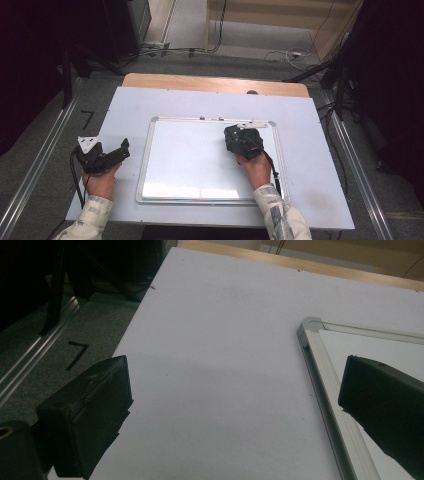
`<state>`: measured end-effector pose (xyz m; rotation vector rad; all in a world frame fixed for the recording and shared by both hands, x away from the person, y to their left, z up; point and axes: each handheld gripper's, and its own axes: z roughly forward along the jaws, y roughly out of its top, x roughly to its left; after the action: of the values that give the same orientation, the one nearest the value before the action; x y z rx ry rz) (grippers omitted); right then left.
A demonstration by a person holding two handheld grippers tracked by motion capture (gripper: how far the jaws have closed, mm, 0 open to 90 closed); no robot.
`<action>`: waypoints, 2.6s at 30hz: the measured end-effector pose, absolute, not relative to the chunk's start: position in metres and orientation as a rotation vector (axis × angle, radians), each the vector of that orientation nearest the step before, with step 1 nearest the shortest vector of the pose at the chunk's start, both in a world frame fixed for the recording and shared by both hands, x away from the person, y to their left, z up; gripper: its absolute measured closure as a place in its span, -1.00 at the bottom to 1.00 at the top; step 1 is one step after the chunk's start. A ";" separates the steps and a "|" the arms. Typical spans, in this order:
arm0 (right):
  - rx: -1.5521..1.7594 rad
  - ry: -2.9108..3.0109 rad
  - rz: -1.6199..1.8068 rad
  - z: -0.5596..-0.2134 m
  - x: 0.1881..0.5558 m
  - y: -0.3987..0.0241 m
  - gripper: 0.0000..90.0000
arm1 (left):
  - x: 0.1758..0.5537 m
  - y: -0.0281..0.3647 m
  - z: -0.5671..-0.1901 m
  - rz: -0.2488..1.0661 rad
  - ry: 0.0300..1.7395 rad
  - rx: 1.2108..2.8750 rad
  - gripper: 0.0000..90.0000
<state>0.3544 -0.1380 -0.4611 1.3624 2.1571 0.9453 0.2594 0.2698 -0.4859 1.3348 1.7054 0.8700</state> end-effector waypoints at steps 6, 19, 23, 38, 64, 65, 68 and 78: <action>1.371 2.130 0.934 -0.458 0.354 -0.150 -0.14 | 0.259 0.270 -0.486 0.868 1.708 1.334 -0.97; 1.389 2.093 0.920 -0.454 0.356 -0.165 -0.14 | 0.260 0.270 -0.487 0.868 1.709 1.344 -0.97; 1.405 2.076 0.908 -0.454 0.358 -0.170 -0.14 | 0.259 0.270 -0.486 0.868 1.705 1.341 -0.97; 1.492 1.964 0.873 -0.454 0.374 -0.191 -0.14 | 0.260 0.269 -0.487 0.865 1.705 1.345 -0.97; 1.676 1.882 0.698 -0.486 0.419 -0.215 -0.15 | 0.260 0.270 -0.487 0.865 1.706 1.343 -0.97; 1.678 1.881 0.698 -0.486 0.419 -0.215 -0.15 | 0.260 0.270 -0.487 0.866 1.705 1.345 -0.97; 1.683 1.893 0.698 -0.486 0.419 -0.216 -0.22 | 0.259 0.270 -0.487 0.866 1.704 1.344 -0.97; 1.657 1.896 0.781 -0.478 0.406 -0.222 -0.41 | 0.260 0.269 -0.487 0.866 1.703 1.348 -0.97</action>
<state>0.4064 -0.2224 -0.4777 1.6570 1.8964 0.7808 0.2597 0.2690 -0.4869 1.3479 1.7031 0.8657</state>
